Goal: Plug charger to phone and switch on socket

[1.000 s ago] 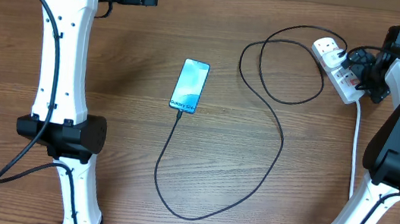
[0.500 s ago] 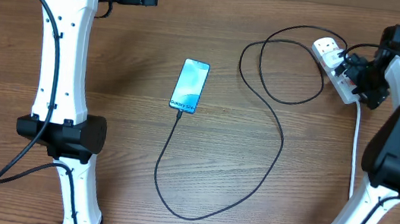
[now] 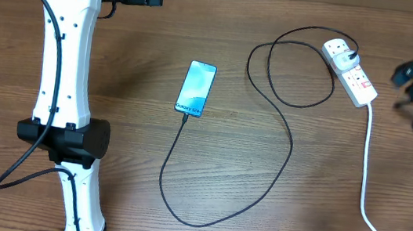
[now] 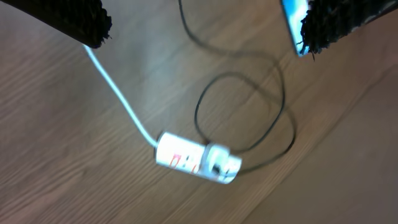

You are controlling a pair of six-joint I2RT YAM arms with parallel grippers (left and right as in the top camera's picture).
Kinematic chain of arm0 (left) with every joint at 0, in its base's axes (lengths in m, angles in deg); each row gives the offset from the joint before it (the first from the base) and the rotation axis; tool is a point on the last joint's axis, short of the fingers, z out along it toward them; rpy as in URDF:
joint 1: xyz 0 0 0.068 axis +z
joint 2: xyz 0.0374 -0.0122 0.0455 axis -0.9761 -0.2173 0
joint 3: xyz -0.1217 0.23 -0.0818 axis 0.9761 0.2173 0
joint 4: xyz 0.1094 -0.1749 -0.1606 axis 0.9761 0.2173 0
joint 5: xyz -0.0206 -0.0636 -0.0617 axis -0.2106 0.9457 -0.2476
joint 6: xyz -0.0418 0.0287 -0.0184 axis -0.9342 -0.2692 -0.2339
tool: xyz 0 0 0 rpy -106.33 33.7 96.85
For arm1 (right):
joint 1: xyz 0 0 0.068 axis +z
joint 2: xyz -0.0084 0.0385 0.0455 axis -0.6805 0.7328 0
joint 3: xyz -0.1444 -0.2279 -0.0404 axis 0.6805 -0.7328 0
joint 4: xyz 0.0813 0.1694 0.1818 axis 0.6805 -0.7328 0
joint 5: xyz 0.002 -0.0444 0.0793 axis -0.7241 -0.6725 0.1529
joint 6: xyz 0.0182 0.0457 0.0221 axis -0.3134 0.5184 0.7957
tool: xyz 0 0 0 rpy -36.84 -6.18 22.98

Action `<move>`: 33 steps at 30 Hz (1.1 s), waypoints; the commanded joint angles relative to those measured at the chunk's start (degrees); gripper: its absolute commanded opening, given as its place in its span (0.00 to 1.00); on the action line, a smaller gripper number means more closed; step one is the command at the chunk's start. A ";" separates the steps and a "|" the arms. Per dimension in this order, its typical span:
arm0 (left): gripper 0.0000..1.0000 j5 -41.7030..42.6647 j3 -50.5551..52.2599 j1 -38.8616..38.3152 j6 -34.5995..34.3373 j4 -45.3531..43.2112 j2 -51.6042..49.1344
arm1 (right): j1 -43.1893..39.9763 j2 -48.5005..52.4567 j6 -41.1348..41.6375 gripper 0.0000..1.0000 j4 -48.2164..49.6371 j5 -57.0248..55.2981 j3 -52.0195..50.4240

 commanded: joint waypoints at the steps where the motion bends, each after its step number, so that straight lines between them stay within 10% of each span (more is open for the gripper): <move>1: 1.00 -0.55 -0.15 -0.37 -0.55 0.00 -0.07 | 3.98 -3.76 0.33 1.00 -1.97 -1.16 -0.52; 33: 1.00 -0.55 -0.15 -0.39 -0.55 0.00 -0.07 | 15.37 -26.21 15.34 1.00 -12.70 2.45 -27.63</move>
